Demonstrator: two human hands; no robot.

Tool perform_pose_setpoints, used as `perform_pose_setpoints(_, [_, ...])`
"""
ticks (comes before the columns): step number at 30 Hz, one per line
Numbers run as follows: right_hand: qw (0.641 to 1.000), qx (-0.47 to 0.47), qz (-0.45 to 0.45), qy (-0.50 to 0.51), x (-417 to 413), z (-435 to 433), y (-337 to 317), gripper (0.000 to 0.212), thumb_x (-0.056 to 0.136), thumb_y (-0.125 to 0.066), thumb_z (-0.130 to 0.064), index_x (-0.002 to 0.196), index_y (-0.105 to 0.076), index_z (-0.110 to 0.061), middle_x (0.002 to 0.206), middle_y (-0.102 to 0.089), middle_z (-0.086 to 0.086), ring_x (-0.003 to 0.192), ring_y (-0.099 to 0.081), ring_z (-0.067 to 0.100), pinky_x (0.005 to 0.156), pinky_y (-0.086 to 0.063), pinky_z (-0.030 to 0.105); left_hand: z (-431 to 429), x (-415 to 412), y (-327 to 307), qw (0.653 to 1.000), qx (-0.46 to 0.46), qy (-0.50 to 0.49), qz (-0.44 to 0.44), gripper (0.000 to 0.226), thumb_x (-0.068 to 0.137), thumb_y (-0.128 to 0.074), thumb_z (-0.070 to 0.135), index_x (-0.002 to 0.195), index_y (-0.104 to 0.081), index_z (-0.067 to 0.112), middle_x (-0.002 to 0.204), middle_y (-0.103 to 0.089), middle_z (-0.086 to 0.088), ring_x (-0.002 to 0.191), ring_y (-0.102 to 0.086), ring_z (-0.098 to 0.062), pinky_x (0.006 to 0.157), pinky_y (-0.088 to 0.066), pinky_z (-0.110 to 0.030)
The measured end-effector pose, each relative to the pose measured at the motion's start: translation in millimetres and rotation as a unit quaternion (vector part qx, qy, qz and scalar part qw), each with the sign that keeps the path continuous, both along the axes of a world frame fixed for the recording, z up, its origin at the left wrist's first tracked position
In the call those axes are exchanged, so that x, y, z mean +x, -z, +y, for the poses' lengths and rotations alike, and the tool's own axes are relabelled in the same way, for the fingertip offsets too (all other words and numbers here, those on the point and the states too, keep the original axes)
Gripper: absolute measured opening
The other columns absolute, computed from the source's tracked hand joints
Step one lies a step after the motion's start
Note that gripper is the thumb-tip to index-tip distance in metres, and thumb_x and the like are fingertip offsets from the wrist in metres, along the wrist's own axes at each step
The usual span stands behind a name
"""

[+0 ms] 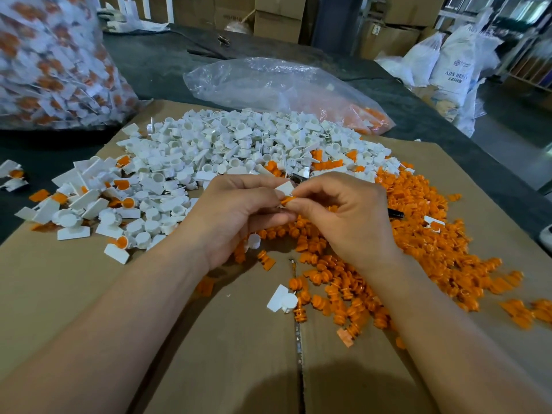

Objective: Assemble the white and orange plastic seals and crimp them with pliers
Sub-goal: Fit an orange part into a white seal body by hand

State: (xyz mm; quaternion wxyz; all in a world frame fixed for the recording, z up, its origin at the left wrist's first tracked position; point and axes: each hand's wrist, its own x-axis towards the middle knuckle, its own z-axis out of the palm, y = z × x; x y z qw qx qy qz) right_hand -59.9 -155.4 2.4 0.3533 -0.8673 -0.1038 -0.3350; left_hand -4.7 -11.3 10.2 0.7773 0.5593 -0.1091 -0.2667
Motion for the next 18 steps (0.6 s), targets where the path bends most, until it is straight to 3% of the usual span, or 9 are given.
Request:
perform_pose_setpoints(5, [0.999, -0.012, -0.033, 0.004, -0.1, 3.8, 1.4, 0.019, 0.075, -0.069, -0.011, 0.094, -0.071, -0.006, 0.083, -0.062, -0.008, 0.081, -0.061, 0.007, 0.072, -0.051, 0.018, 1.0, -0.5, -0.9, 1.000, -0.006, -0.007, -0.027, 0.019, 0.082, -0.057, -0.008, 0.073, -0.067, 0.006, 0.062, -0.068, -0.011, 0.055, -0.068, -0.018, 0.046, -0.052, -0.016])
perform_pose_setpoints(8, [1.000, -0.003, -0.015, 0.003, 0.3, 4.5, 1.4, 0.032, 0.073, -0.072, -0.018, 0.103, -0.068, -0.007, 0.088, -0.063, -0.004, 0.084, -0.062, 0.008, 0.075, -0.053, 0.022, 0.3, 0.7, 0.9, 0.998, 0.000, -0.025, -0.051, 0.019, 0.082, -0.060, -0.002, 0.069, -0.068, 0.010, 0.061, -0.068, -0.005, 0.051, -0.064, -0.014, 0.047, -0.053, -0.018])
perform_pose_setpoints(15, [0.997, -0.054, -0.057, 0.026, 1.2, 5.3, 3.7, 0.026, 0.075, -0.070, -0.015, 0.099, -0.070, -0.005, 0.089, -0.066, 0.005, 0.083, -0.062, 0.012, 0.071, -0.053, 0.031, -0.6, 0.0, 2.2, 0.998, 0.004, -0.019, -0.065, 0.011, 0.082, -0.060, -0.001, 0.073, -0.061, 0.006, 0.058, -0.065, -0.005, 0.052, -0.065, -0.013, 0.050, -0.054, -0.020])
perform_pose_setpoints(18, [0.997, -0.054, -0.055, 0.028, 0.2, 4.6, 2.4, 0.027, 0.076, -0.069, -0.012, 0.103, -0.068, -0.005, 0.090, -0.064, 0.000, 0.083, -0.062, 0.011, 0.072, -0.054, 0.028, 0.0, -0.1, 1.0, 0.998, -0.003, -0.020, -0.060, 0.013, 0.081, -0.059, -0.004, 0.072, -0.060, 0.005, 0.057, -0.065, -0.006, 0.054, -0.065, -0.013, 0.049, -0.054, -0.020])
